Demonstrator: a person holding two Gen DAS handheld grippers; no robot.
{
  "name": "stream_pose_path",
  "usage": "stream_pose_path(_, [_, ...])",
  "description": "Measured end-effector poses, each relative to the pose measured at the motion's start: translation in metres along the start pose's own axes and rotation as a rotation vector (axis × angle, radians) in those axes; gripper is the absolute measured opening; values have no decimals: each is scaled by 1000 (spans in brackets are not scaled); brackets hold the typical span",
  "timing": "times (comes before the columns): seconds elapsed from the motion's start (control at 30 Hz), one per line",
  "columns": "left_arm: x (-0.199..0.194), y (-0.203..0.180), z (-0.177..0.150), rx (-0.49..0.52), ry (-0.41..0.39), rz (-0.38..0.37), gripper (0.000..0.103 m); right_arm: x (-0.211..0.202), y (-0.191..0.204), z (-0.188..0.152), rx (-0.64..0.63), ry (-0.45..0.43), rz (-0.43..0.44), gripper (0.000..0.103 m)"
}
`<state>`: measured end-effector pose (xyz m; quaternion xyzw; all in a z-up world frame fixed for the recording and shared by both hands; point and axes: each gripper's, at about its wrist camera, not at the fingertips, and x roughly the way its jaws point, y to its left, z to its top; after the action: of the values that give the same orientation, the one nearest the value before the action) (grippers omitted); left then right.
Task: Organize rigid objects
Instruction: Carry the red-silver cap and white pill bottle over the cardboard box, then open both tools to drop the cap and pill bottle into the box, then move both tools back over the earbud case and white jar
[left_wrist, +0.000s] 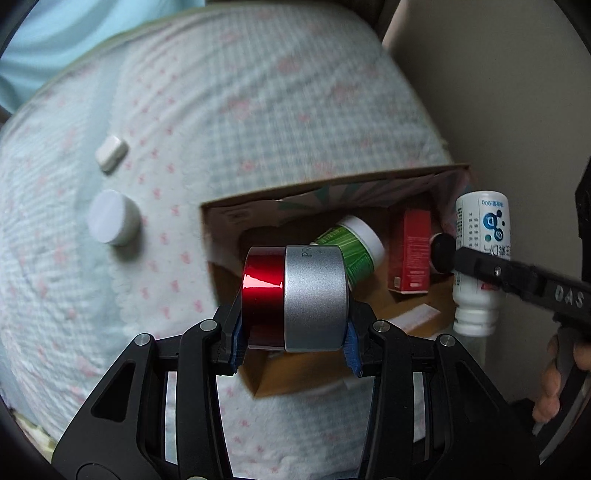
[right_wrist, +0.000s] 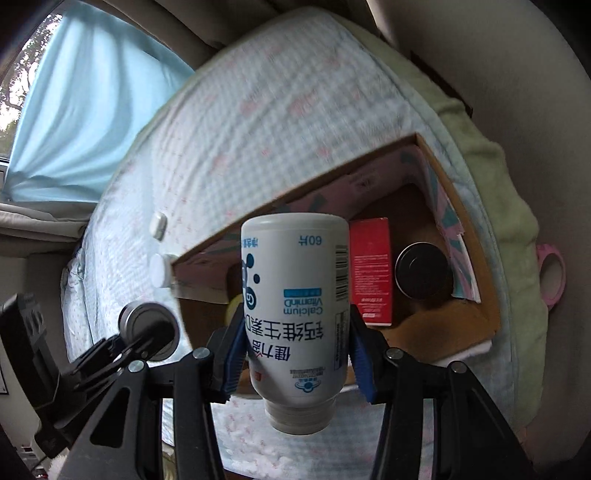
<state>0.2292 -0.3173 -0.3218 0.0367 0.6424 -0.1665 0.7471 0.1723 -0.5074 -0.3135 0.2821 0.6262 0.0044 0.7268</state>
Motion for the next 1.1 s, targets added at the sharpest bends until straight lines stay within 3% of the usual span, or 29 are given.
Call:
stream_pose_path(0.17, [43, -2, 15, 13, 68, 23, 38, 33, -10, 8, -9, 54, -11, 46])
stream_pose_path(0.37, [62, -8, 24, 54, 93, 41, 38, 57, -16, 18, -13, 109, -10, 46])
stream_pose_path(0.4, [60, -8, 25, 55, 88, 38, 43, 58, -15, 20, -16, 105, -10, 47])
stream_pose_path(0.43, [57, -8, 25, 54, 77, 34, 70, 56, -15, 22, -13, 92, -3, 49])
stream_pose_path(0.47, [51, -7, 25, 52, 58, 32, 94, 54, -16, 25, 0, 80, -2, 65])
stream_pose_path(0.5, [45, -5, 26, 51, 36, 34, 102, 51, -18, 27, 17, 72, -7, 96])
stream_pose_path(0.53, [40, -4, 27, 50, 23, 37, 103, 47, -20, 29, 38, 59, -10, 103])
stream_pose_path(0.63, [30, 4, 25, 41, 20, 18, 103, 35, -29, 34, 79, 32, 26, 103])
stream_pose_path(0.87, [16, 21, 14, -5, 16, 40, 103, 22, -28, 33, 74, 1, -9, 103])
stream_pose_path(1.1, [-9, 28, 5, -16, -18, 39, 103, -1, -16, 34, 35, -105, -74, 103])
